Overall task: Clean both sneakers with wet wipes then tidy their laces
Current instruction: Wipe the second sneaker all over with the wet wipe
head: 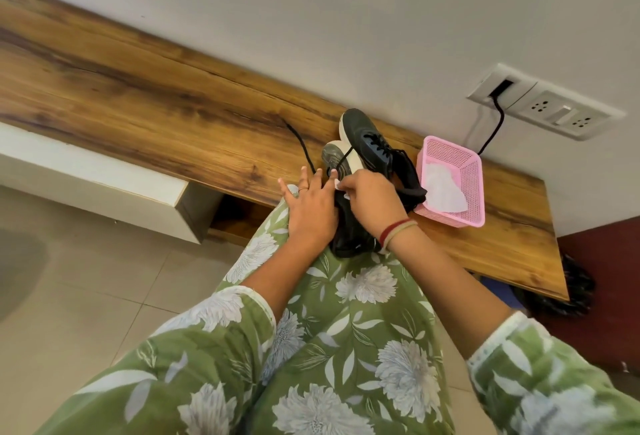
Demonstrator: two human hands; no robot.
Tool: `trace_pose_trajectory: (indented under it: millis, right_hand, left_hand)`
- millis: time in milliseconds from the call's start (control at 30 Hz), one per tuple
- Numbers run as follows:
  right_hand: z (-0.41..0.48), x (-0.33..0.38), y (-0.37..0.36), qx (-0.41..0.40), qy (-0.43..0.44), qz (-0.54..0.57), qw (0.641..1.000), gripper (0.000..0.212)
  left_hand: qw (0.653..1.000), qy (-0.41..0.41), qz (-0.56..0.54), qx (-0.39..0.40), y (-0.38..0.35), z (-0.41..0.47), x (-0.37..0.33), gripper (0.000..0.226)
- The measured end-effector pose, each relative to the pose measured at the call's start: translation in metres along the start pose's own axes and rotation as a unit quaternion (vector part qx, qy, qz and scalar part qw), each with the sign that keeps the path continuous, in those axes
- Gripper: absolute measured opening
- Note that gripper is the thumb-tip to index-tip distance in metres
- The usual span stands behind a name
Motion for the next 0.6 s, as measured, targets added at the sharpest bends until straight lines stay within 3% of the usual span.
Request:
trace_pose_trajectory:
  millis: [233,333,400,500,600]
  right_hand:
    - [-0.059,0.006,-0.002,-0.043,0.113,-0.081,0.989,0.031]
    - [-0.072,0.008,-0.005,0.016,0.133,-0.088,0.987,0.028]
    - [-0.060,0.003,0.009,0.002,0.072,0.009,0.997,0.026]
    - [-0.030,-0.010,0.039,-0.137,-0.031,0.164,0.976,0.022]
    - [-0.012,-0.020,0.031,-0.074,-0.067,0.074,0.992,0.026]
  left_hand:
    - [1.000,-0.008,0.008,-0.002,0.001,-0.001,-0.002,0.071]
    - [1.000,0.002,-0.009,0.004,0.001,0.000,0.000,0.066]
    - [1.000,-0.002,-0.019,0.005,0.002,-0.001,0.001,0.068]
    - [0.999,-0.038,-0.019,-0.032,0.004,-0.004,-0.001,0.077]
    - [0.994,-0.088,0.004,-0.060,0.005,-0.007,-0.005,0.077]
Point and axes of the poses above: each hand's wrist, its own z-axis towards the middle knuckle, its own y-axis out of the back of the hand, x = y × z, the point moved 3 cm from there along z, towards the middle knuckle, and after that the axes turned 15 degrees about z, right-handed, at the moved point
